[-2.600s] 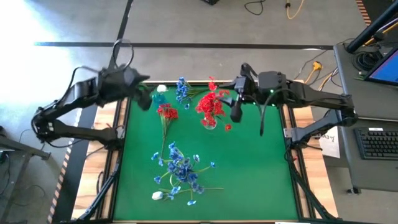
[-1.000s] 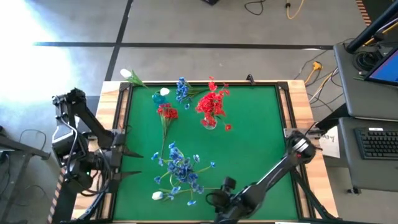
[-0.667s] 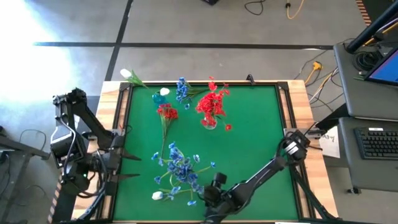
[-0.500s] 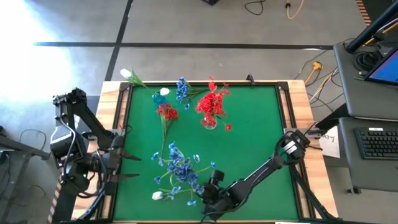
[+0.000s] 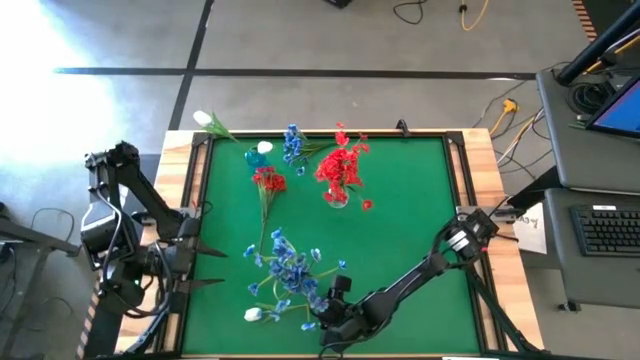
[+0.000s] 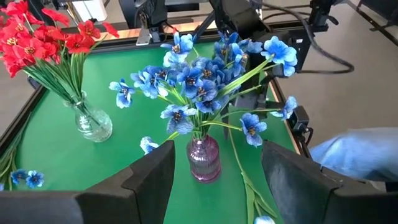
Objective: Sort flowers into vase by color
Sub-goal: Put the white flower into the the blue vase
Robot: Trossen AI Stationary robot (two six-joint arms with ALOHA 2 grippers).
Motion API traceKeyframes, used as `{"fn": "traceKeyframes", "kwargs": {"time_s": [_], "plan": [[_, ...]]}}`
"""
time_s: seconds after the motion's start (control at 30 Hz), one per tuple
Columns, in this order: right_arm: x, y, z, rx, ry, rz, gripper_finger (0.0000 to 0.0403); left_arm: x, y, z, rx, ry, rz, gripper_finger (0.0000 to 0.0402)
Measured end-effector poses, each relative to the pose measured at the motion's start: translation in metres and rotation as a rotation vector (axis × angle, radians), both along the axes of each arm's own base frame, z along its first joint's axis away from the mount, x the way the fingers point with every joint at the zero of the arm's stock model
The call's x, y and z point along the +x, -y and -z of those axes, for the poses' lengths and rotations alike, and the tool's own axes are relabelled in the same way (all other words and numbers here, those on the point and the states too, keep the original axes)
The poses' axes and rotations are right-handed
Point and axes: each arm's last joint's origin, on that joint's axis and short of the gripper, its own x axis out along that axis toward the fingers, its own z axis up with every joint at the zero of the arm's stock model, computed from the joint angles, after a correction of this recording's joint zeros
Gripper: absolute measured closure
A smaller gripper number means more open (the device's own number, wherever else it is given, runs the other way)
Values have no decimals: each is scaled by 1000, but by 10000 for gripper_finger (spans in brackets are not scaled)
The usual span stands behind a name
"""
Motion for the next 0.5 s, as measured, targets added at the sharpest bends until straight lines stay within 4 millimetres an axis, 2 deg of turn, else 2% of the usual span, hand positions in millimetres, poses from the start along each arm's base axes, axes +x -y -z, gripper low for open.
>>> {"fn": "traceKeyframes", "kwargs": {"time_s": [0.13,0.23,0.5], "plan": [[0,-1,12,2,-21,6,213,0,0,0,0,0,0,178],[1,-1,16,23,-31,6,235,0,0,0,0,2,-2,178],[4,1,17,75,-65,-22,376,0,-1,-1,13,30,-27,178]]}}
